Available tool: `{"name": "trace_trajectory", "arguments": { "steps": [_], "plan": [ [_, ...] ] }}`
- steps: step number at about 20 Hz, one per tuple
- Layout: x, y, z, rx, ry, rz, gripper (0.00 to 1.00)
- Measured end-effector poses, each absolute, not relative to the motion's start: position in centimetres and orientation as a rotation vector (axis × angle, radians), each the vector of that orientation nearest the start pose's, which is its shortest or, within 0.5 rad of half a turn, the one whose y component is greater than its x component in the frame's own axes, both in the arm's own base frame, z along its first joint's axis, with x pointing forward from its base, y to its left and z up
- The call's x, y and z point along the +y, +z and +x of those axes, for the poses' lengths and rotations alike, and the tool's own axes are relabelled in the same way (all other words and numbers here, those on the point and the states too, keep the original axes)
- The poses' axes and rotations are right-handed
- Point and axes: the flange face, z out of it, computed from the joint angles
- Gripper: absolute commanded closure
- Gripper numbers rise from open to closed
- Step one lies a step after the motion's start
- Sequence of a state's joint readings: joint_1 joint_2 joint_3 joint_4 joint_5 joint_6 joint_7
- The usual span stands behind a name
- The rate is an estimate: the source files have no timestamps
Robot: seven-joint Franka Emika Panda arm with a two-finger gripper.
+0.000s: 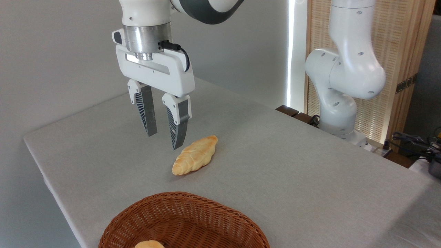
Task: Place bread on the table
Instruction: 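Move the open gripper over the wicker basket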
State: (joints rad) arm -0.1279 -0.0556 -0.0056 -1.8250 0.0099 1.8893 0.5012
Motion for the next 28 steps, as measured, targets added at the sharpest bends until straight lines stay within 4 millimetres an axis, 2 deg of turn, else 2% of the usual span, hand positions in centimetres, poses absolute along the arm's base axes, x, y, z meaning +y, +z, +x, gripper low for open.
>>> {"name": "trace_trajectory", "arguments": {
  "steps": [10,12,16,19,22,24,28],
  "plan": [
    [-7.3,56.3,55.4,0.972,-0.184,-2.948,0.00],
    [-6.8,56.5,55.7,0.934,-0.230,-2.952,0.00],
    [-4.0,56.9,57.1,0.776,-0.388,-2.978,0.00],
    [-0.8,56.6,57.9,0.674,-0.461,-2.983,0.00],
    [1.3,56.1,58.4,0.596,-0.531,-3.001,0.00],
    [2.2,55.5,58.7,0.558,-0.578,-3.002,0.00],
    [5.4,53.3,59.5,0.460,-0.640,-2.981,0.00]
  ]
}}
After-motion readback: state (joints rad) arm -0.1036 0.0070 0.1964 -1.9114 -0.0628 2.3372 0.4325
